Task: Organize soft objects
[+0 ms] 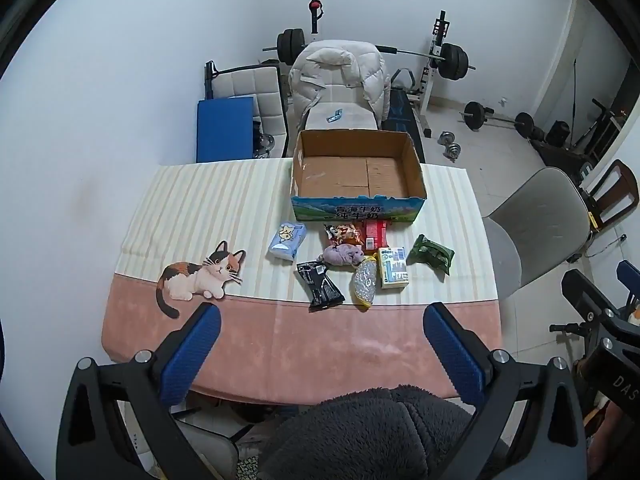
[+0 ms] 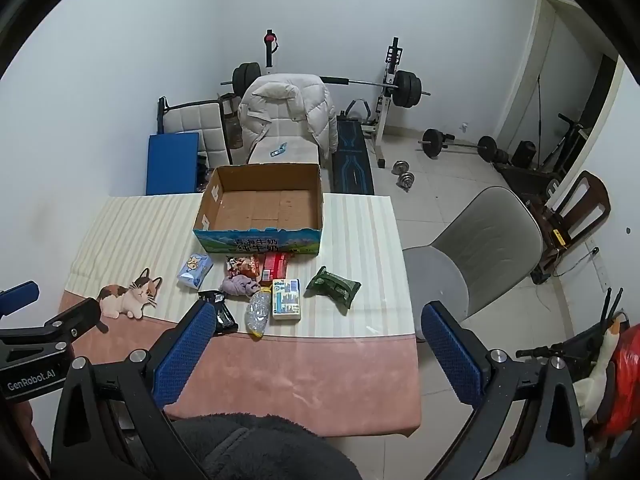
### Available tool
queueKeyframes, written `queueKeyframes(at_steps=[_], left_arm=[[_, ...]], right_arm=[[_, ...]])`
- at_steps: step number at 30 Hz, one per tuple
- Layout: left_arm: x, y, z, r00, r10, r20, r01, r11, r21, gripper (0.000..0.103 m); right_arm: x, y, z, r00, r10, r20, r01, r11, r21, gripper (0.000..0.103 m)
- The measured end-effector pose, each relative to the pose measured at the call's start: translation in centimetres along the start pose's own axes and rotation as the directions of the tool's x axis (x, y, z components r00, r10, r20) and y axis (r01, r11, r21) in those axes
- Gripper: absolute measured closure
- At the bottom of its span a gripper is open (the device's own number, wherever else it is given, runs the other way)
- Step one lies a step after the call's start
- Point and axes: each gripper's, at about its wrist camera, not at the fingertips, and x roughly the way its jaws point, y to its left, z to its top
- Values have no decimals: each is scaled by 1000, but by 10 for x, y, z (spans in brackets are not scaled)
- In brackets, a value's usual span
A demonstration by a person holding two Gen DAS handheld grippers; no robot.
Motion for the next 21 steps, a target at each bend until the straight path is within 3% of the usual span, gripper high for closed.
queueKeyframes(at_steps=[21], left_arm=[[3,-3,2,1000,-20,1,19,1000,9,0]], right_arm=[[3,-16,-15,1000,-6,7,6,1000,27,0]])
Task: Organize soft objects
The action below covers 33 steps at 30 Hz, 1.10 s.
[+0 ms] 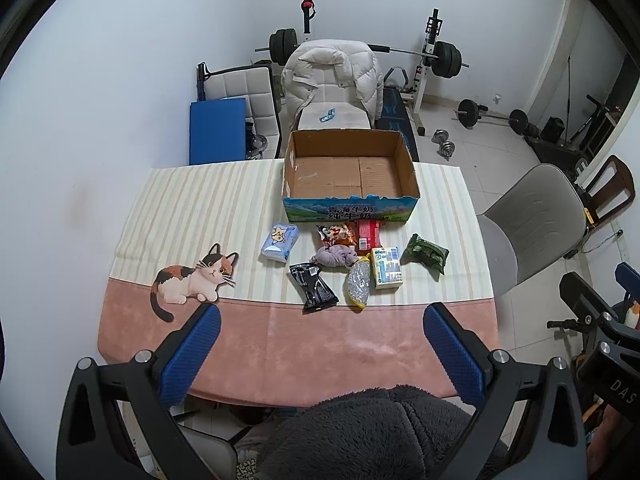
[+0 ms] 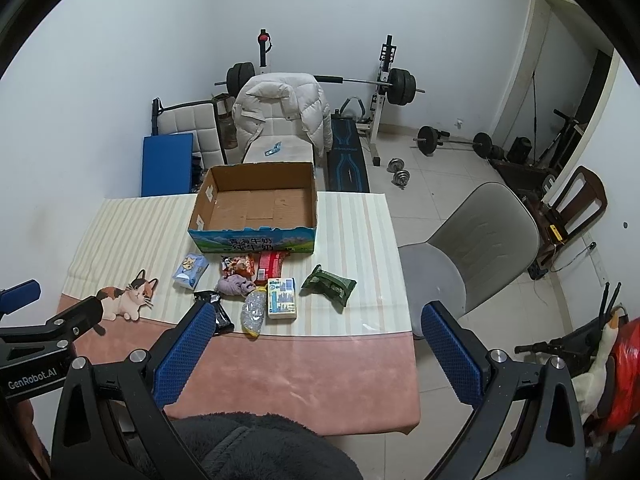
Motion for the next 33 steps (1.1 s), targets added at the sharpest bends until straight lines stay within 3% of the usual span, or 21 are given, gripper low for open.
queueKeyframes(at_steps=[33], left_arm=[[-2,-1,4,1000,-3,16,3,1000,-12,0]], right_arm=[[5,-3,2,1000,3,7,-3,1000,-1,0]])
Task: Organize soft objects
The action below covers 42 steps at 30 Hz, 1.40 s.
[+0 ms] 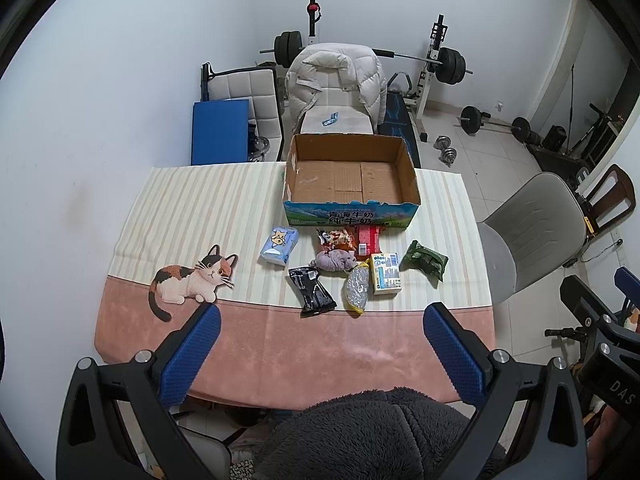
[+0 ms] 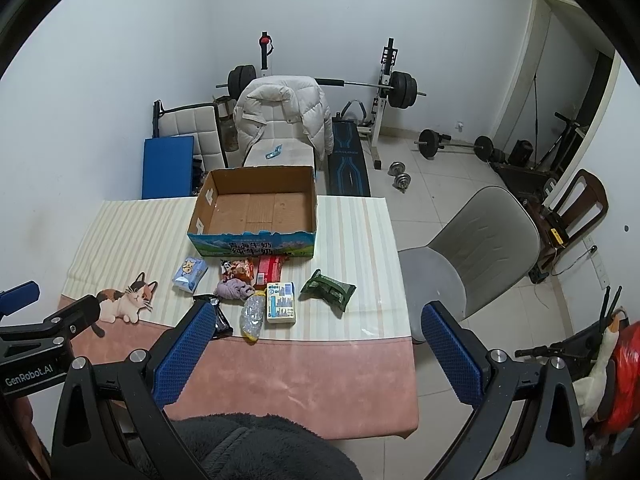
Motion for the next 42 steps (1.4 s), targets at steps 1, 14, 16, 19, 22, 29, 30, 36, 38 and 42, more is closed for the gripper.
queueKeyframes(at_steps=[1,14,16,19,22,29,30,36,38,42], left_arm=[[0,0,0,1000,1,0,-1,1000,1,0],[0,1,0,1000,0,0,0,1000,-2,0],[1,1,0,1000,0,1,0,1000,0,0],[1,2,0,1000,0,3,0,1000,-2,0],[1,2,0,1000,-1,3,1,1000,-4,0],[12,2,6,1000,-19,-24,18,1000,-13,0],[18,3,10,1000,-18,-23,17,1000,-20,0],[69,17,39,999,2,-40,-6,996,-90,0],[94,21,45,997,8,-73,-15,995,-96,0],[162,26,53,984,23,-175,-39,995,-88,0]], right_arm=[[0,0,0,1000,-1,0,1,1000,-1,0],[0,0,7,1000,3,2,-3,1000,-6,0],[-1,1,6,1000,3,3,-3,1000,-7,0],[-1,0,6,1000,3,4,-3,1000,-6,0],[-1,1,6,1000,3,3,-3,1000,-6,0],[8,-2,11,1000,7,-12,-7,1000,15,0],[14,-6,13,1000,7,-16,-6,1000,28,0],[78,-15,24,997,-5,-80,7,1000,24,0],[110,-14,25,991,0,-134,1,1000,9,0],[199,-10,20,958,74,-275,-72,997,18,0]])
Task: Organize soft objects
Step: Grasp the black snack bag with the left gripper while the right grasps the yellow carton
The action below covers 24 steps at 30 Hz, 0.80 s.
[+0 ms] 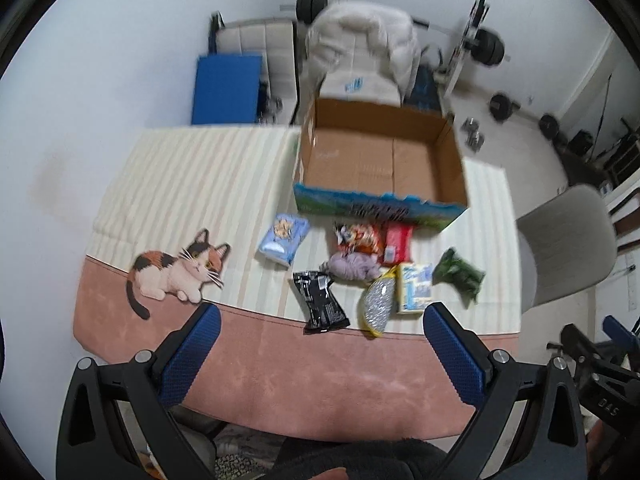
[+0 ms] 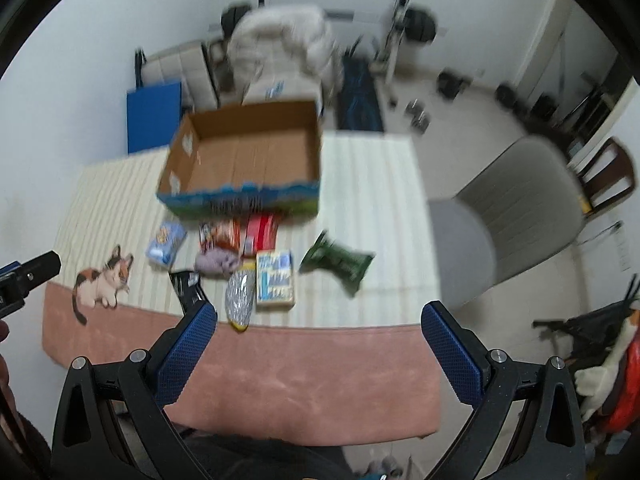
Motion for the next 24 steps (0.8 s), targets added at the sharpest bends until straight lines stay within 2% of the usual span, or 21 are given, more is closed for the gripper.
queueKeyframes(at_steps=[4,6,12,17,19,24], left_arm=[[75,2,8,991,14,-137,-15,1000,-10,0],[114,5,10,980,9,-199,-14,1000,-27,0],[217,14,10,931,9,-366,-37,997,-69,1],[284,26,-2,878,-40,-478,-37,988,-151,3],[304,29,-10,859,-56,-510,-35,985,-167,8],[336,29,-27,832,-64,-551,-37,985,-169,16]], right_arm=[[99,8,8,991,41,-128,-43,999,-12,0],[147,13,13,980,67,-185,-69,998,-9,0],[275,38,21,938,86,-337,-91,996,2,2],[332,51,13,900,97,-424,-93,995,30,9],[348,54,7,888,98,-450,-91,995,37,10],[367,64,-4,872,111,-477,-104,994,42,16]])
